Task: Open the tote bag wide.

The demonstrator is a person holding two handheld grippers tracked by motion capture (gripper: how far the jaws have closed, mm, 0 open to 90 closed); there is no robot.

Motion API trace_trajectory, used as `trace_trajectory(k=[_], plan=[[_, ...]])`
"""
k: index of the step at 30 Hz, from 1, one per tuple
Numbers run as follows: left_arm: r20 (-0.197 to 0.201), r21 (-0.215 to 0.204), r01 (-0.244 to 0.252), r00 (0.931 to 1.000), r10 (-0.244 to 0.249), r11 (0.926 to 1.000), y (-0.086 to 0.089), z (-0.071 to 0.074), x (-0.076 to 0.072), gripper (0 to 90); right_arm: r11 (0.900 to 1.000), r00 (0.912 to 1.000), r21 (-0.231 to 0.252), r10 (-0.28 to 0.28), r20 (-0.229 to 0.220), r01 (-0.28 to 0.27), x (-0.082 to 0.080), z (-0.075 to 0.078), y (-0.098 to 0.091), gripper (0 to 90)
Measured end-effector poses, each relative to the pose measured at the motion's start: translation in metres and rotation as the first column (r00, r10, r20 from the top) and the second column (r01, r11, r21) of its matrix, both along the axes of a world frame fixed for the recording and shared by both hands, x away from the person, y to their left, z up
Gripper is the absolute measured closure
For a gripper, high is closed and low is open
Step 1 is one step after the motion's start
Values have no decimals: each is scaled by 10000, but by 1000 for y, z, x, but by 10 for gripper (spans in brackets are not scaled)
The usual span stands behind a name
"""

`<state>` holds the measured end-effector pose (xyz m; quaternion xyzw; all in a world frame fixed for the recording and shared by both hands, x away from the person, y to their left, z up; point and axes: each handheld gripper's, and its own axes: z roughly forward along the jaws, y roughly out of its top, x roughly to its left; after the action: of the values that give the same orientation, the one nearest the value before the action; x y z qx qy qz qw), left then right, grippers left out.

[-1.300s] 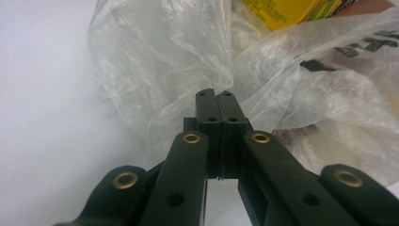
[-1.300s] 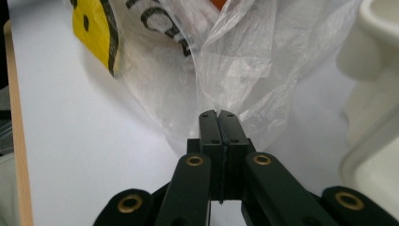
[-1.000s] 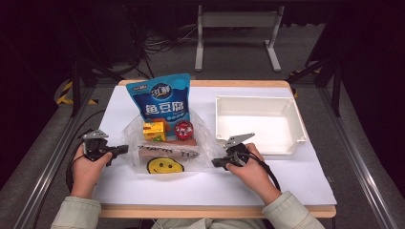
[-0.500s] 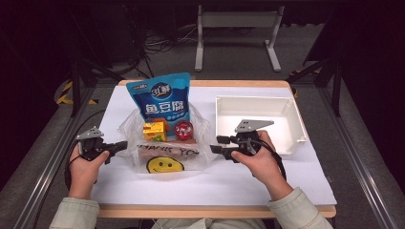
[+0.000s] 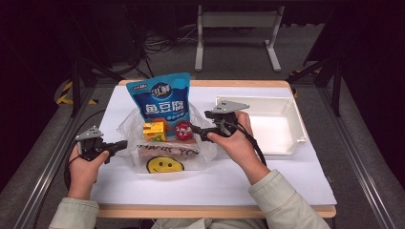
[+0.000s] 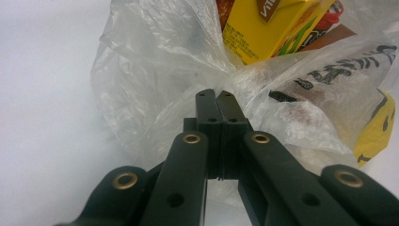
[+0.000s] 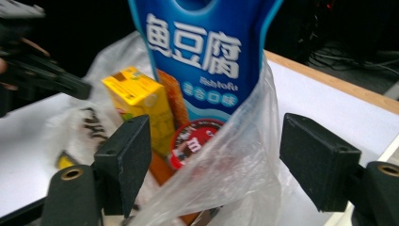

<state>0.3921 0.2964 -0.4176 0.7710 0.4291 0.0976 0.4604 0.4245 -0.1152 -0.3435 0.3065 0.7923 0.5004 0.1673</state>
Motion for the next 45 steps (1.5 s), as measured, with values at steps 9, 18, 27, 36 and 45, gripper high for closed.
trace_trajectory(k=[9,18,27,36,45], plan=[[184,-63,18,9998,-17,10000,-2,1,0,900,9894,9978,-1442,60,-661,-155,5,-21,-4,851],[323,149,231,9992,-236,9996,-15,-2,8,900,9764,9961,-2159,-247,-845,59,-1,-36,-4,897],[-679,946,-74,9976,139,9955,-20,-20,22,900,9633,9950,-2668,-546,-839,303,-4,-55,3,897],[-1215,1256,45,9925,109,9921,-16,-24,17,900,9477,9939,-3180,-586,-931,261,-10,-72,7,899],[-1194,1131,141,9928,-5,9935,-18,-26,18,900,9352,9924,-3537,-556,-1097,133,-13,-90,8,900]])
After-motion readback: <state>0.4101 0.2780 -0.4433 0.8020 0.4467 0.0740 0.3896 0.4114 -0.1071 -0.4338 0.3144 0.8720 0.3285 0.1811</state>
